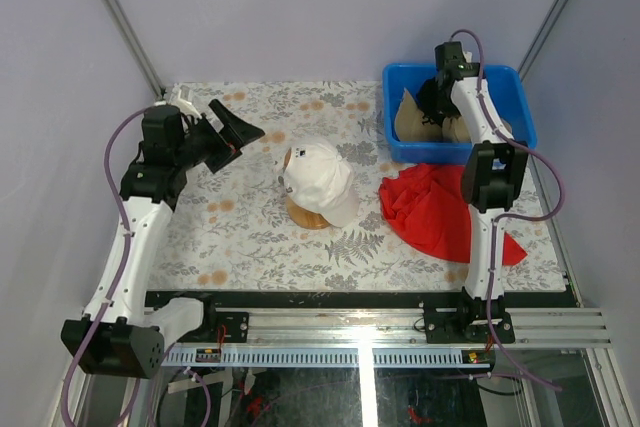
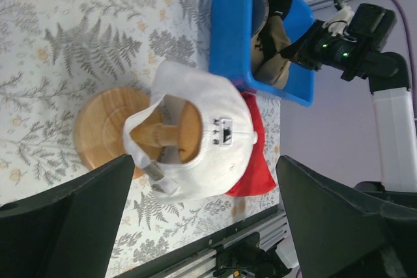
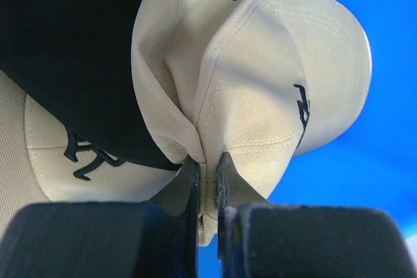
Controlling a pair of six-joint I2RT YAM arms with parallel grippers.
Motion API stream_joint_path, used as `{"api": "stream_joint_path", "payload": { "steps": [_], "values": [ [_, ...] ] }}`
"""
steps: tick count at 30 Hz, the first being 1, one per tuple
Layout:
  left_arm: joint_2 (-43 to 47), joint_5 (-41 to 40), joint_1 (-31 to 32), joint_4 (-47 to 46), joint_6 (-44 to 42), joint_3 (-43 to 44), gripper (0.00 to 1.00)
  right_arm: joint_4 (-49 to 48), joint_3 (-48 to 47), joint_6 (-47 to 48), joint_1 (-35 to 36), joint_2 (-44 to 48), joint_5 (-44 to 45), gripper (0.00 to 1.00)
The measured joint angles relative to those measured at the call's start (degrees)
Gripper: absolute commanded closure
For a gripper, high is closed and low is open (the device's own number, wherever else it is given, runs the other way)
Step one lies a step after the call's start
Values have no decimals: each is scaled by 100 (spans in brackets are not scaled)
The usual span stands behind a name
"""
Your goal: Stack the hats
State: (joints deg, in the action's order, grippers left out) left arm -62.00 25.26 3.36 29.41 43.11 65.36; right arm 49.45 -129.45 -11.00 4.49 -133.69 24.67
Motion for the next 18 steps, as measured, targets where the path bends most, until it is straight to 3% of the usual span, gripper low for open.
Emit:
{"api": "stream_joint_path", "payload": {
  "steps": [1, 3, 7, 13, 18],
  "values": [
    [-50, 48, 0, 28, -13, 129, 23, -7, 33, 9, 0, 42, 24, 100],
    [-179, 190, 4, 59, -26, 422, 22, -2, 164, 15, -2, 205, 39, 100],
    [-501, 289, 291, 133, -44, 1093, 11, 68, 560, 17, -15, 909, -4, 100],
    [-1003, -46, 1768, 136, -57, 2238, 3, 232, 837, -160, -26, 2518, -525, 100],
    [-1344, -492, 2763, 72, -57, 2691, 0, 254, 918, -573, -28, 3713, -1342, 100]
  ]
}}
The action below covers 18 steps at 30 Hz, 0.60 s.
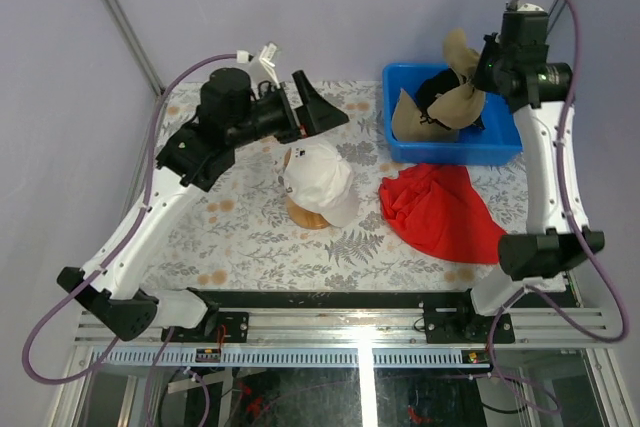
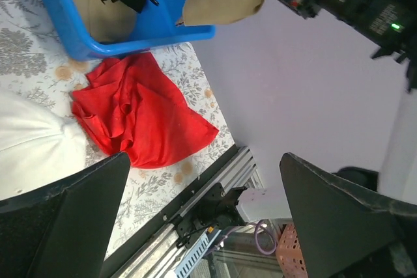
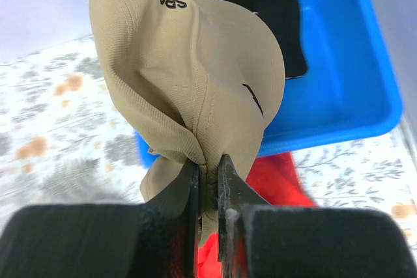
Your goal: Stack the hats
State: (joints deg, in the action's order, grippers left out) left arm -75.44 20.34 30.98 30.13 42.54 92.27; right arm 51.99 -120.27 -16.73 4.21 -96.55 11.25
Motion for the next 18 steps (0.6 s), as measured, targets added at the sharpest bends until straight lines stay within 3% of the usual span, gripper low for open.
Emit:
{"api": "stream_joint_path", "payload": {
  "steps": [10, 18],
  "values": [
    [-782, -1165, 1451, -402, 280, 470, 0, -715, 1558, -1823, -2, 1770, -1963, 100],
    [-1001, -1788, 1976, -1064, 909, 730, 0, -1473, 2299, -2841, -2, 2487, -2441, 100]
  ]
}}
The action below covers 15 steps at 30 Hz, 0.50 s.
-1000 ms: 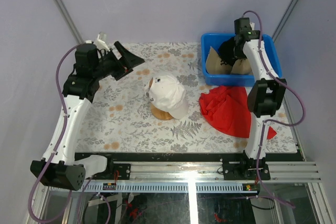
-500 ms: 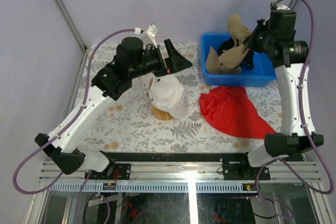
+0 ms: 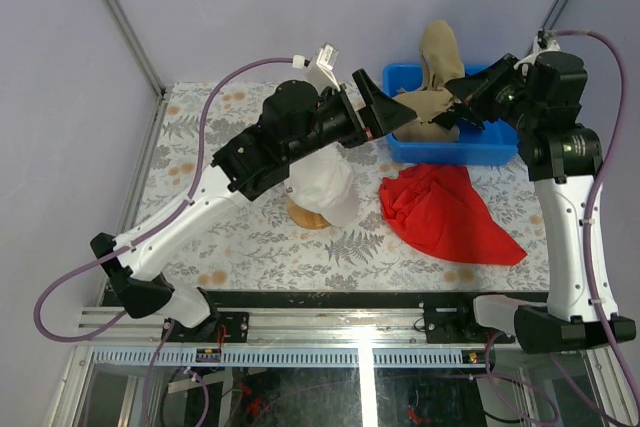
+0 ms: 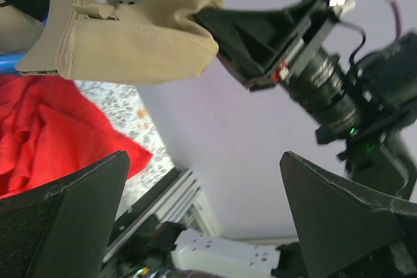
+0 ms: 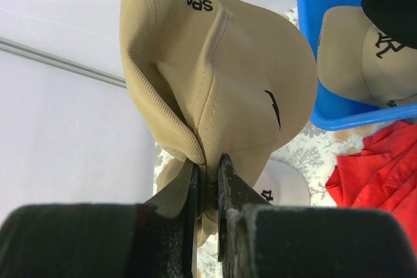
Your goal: Stack the hats
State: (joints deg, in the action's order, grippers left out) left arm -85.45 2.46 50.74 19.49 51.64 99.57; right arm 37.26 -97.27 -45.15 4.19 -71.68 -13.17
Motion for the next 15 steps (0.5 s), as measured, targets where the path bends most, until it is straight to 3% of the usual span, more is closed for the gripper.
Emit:
{"api": "stream_joint_path", "payload": {
  "steps": [15],
  "values": [
    [-1123, 186, -4, -1091, 1781, 293, 0, -1366, 1064, -382, 0, 1062, -166, 100]
  ]
}}
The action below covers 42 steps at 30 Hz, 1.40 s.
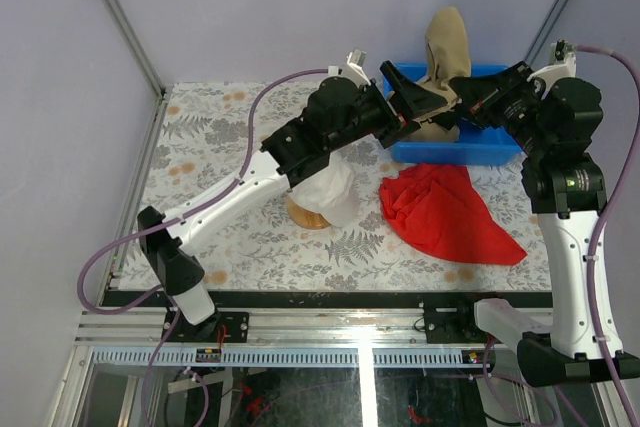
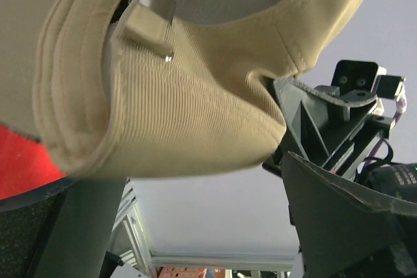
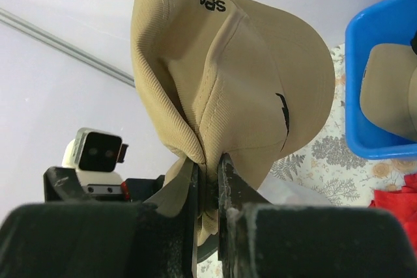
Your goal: Stack the hats
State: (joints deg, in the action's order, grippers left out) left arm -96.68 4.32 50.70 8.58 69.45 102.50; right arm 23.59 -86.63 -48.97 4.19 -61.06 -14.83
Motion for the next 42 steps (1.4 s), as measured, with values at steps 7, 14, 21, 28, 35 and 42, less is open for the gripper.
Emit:
{"api": "stream_joint_path", "payload": {
  "steps": [7, 14, 21, 28, 35, 42],
  "values": [
    [-232, -37, -15, 24, 173, 428, 5, -249, 186, 70, 0, 216, -221, 100],
    [-79, -173, -146, -20, 476, 264, 72, -402, 422, 208, 0, 608, -365, 100],
    [-87, -90, -278, -109, 743, 192, 100, -568, 553, 297, 0, 686, -538, 67],
    [-72, 361, -527, -1207, 1775, -693, 100, -411, 505, 837, 0, 702, -529, 35],
    [-35, 667, -918, -2391, 3233, -1572, 100, -367, 763, 1615, 0, 1058, -367, 30],
    [463, 601, -951, -3528, 4312, -1937, 100, -1552, 1952, 1314, -136, 1207, -1069, 30]
  ]
}}
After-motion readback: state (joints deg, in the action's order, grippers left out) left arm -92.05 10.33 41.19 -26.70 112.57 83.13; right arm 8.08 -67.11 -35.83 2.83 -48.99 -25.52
